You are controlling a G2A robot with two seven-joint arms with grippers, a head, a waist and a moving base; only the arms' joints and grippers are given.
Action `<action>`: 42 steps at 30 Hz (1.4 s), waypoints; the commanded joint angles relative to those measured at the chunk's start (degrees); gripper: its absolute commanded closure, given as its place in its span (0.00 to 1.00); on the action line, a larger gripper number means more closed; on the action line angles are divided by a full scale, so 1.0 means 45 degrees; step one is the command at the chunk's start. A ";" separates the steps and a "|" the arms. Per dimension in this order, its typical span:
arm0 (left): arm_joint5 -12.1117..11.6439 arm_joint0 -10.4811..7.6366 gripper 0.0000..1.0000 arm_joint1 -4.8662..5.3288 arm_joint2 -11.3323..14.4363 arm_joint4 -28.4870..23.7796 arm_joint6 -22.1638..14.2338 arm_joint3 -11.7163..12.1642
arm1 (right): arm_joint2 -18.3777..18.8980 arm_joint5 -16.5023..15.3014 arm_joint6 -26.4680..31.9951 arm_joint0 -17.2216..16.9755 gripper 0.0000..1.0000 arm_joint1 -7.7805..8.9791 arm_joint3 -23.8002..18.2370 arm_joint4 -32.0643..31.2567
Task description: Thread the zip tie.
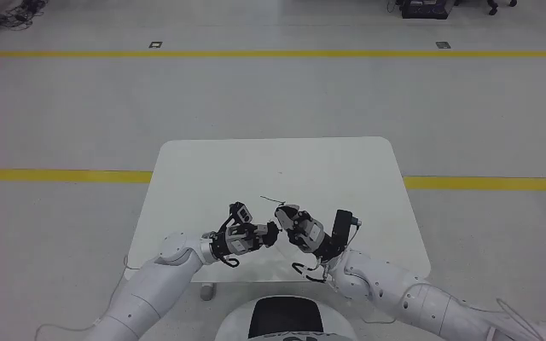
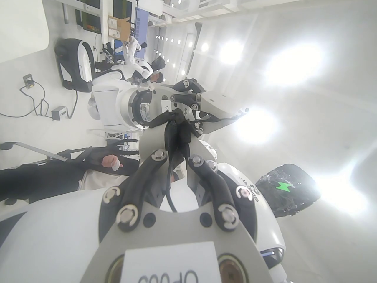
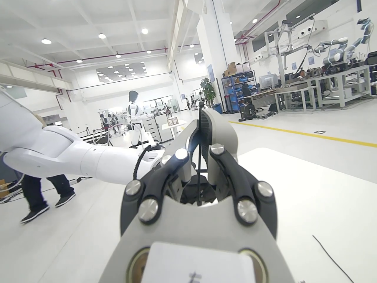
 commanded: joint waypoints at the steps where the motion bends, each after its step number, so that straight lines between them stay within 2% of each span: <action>1: 0.0000 -0.0003 1.00 0.0002 0.0007 0.0005 -0.0004 -0.0006 | -0.0005 0.0000 0.0013 0.0003 1.00 -0.0002 -0.0007 -0.0007; 42: 0.0031 -0.0052 1.00 0.0040 0.0132 -0.0021 -0.0057 0.0010 | -0.0112 0.0000 0.0059 0.0068 1.00 -0.0122 0.0173 0.0124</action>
